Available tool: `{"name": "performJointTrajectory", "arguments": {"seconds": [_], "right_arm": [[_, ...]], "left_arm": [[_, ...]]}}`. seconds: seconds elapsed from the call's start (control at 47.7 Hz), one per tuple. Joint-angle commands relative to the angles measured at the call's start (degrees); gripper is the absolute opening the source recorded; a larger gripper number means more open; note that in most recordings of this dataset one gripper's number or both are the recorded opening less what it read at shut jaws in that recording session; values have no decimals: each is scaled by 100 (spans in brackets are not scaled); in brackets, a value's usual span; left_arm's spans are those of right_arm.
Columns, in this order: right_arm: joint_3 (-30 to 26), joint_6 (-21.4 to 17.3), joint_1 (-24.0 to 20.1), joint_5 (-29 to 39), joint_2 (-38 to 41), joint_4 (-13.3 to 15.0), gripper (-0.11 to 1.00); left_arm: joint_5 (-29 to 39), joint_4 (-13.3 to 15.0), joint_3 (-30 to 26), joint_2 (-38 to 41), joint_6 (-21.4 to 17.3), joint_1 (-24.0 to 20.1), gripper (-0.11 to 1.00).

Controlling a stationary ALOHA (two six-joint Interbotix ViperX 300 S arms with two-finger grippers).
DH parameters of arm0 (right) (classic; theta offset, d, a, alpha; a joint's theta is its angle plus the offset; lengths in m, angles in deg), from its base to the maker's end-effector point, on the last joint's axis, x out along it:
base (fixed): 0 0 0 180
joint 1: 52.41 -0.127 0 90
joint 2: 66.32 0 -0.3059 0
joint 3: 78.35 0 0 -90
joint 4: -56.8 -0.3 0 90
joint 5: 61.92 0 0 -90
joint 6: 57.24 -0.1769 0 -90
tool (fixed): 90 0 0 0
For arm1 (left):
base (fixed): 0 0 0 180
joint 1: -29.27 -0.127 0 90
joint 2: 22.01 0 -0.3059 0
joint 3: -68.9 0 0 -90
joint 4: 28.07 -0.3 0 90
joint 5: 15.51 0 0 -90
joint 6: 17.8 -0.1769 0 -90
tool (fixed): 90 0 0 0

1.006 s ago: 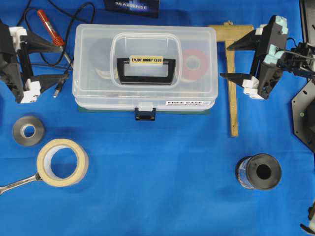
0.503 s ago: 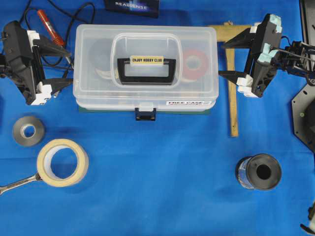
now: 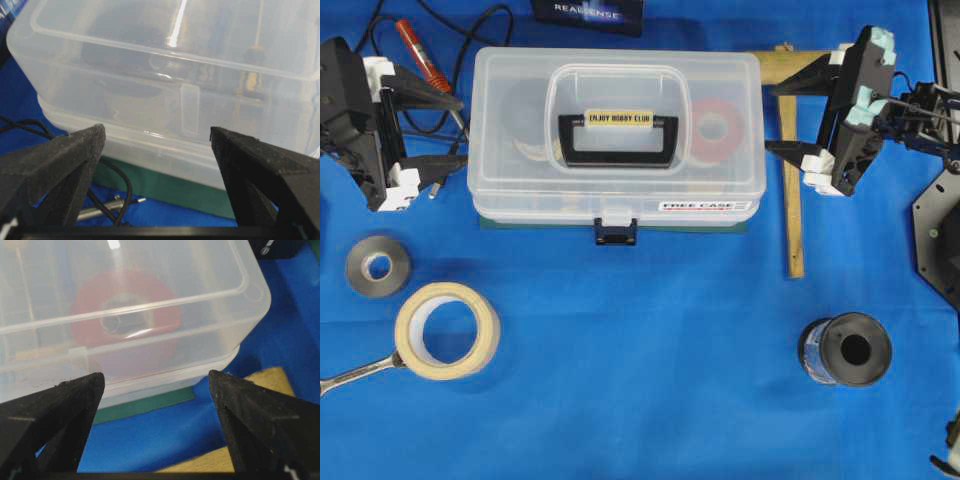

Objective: Open the tool box with both arms.
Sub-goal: 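Grip the lid edges with both grippers and lift the lid upward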

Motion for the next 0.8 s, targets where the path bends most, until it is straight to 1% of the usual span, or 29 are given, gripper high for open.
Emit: {"name": "performJointTrajectory", "arguments": {"seconds": [0.0,0.21,0.419,0.776], "right_arm": [[-299,-18,-88,-132,-149,-26,86],[-352,-9,-88,-114,-492,-18,86],[-387,-9,-88,-97,-782,0,86],[-457,0,9,-132,-879,0,86]], "left_arm": [[-167,9,-316,-167,0,44,92],[-185,9,-360,-264,-18,35,92],[-185,9,-378,-413,-26,-97,92],[-193,9,-334,-861,-53,-413,92]]}}
